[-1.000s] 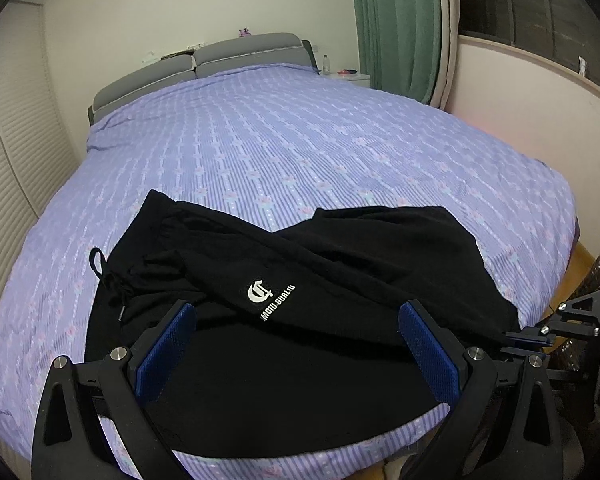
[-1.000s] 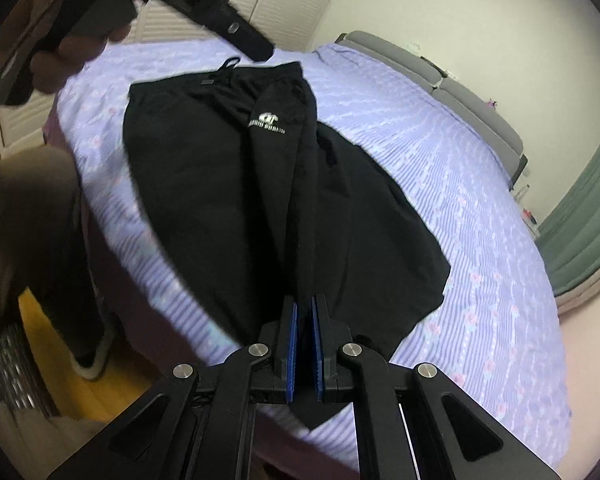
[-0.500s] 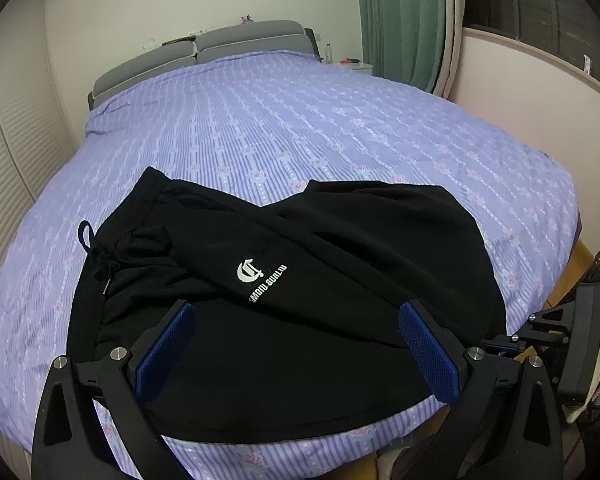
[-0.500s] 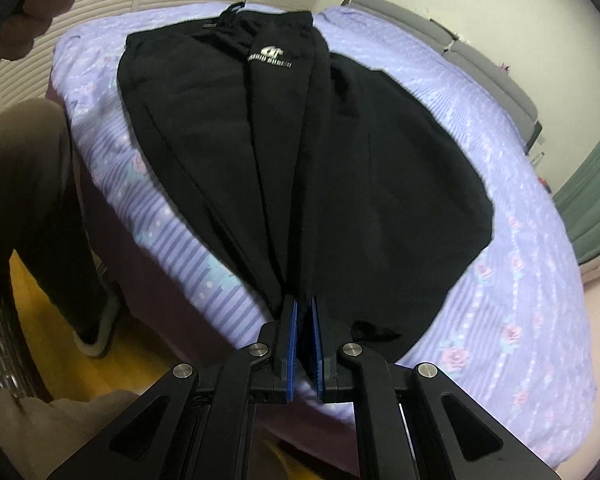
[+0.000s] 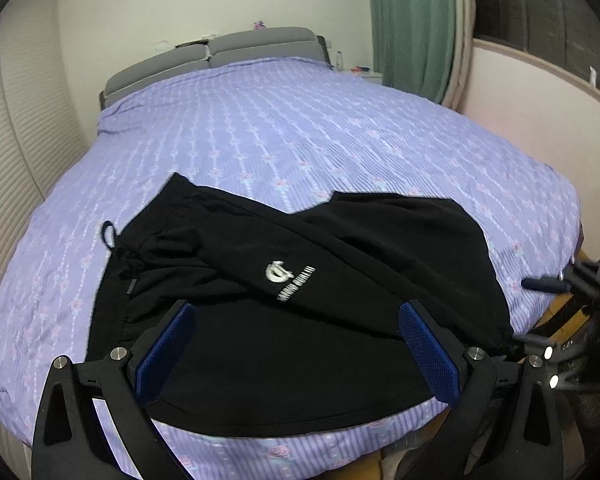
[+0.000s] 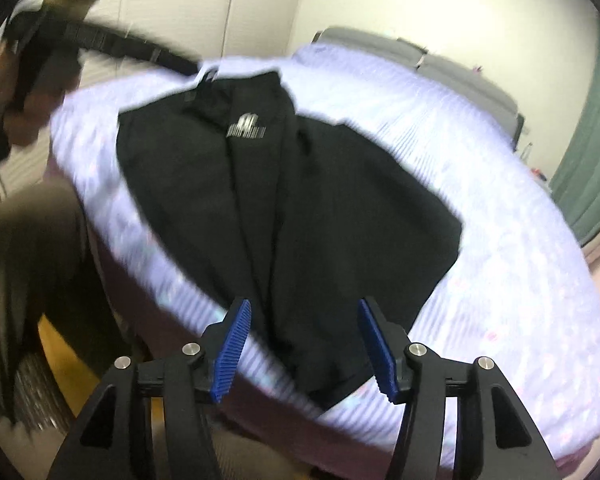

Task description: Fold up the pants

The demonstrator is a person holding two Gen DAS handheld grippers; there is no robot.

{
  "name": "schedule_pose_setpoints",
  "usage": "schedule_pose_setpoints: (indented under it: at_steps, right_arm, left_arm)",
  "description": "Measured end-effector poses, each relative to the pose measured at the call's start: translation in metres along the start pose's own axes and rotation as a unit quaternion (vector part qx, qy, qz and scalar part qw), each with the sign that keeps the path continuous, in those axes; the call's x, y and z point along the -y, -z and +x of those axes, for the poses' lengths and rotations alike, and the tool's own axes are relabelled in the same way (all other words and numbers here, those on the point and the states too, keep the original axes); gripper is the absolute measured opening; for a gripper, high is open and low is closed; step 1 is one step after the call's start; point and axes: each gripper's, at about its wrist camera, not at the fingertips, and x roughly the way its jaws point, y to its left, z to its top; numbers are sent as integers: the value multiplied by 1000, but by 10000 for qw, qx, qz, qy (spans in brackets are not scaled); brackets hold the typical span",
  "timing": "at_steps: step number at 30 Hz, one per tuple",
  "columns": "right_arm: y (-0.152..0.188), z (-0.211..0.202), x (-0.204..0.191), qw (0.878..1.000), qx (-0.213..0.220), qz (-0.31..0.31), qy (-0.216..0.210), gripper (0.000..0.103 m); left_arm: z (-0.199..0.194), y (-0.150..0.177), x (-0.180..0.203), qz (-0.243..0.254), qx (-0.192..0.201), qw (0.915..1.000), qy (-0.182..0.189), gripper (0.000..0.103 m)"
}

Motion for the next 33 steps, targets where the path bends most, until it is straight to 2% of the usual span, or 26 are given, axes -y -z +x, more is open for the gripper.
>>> schedule_pose_setpoints:
  at_steps: [3,7,12,14,17,20,22,25,26,29,31,33]
  right_arm:
    - [-37,1,8,9999,127,6,-71,56]
    - [-100,27,12,9996,184,-40,-205,56]
    - [-182,85,-5,9984,151,-193,-510,56]
    - [-211,113,-14,9975,89,-164,-683,56]
    - [-247,155,-31,9961,-38,-158,-864,56]
    - [-271,189,-43,9958,-181,-108,-889,56]
    - [-279,199,-47,9962,-170,-79,-855,56]
    - [-280,203,-52,9982,-161,-174,-550,56]
    - [-278,203,-53,9987,-170,-200,-436,56]
    - [-270,207,-49,9996,-207,-96,-184,56]
    - [-267,213,-38,9993,-286,213,-114,56]
    - [-261,220,-22,9970,-369,648,-207,56]
  left_arm:
    - [-9,-5,-24,-216,67,9996,-155,103]
    - [-17,-11,-78,-661,168,9963,-522,103]
    - [-11,-18,-157,-1300,199,9867,-953,103]
    - [-3,-22,-186,-1408,216,9825,-1198,103]
    - [17,-30,-211,-1391,188,9825,-1226,103]
    - [50,-50,-223,-932,60,9921,-839,103]
    - [76,-72,-225,-427,-29,9978,-496,103]
    - [121,-108,-223,331,-196,9993,35,98]
    - [133,-115,-220,497,-265,9982,203,98]
    - [179,-139,-213,1071,-671,9874,955,93]
    - [205,-150,-209,1299,-868,9804,1203,86]
    - [231,-159,-208,1330,-1110,9743,1439,83]
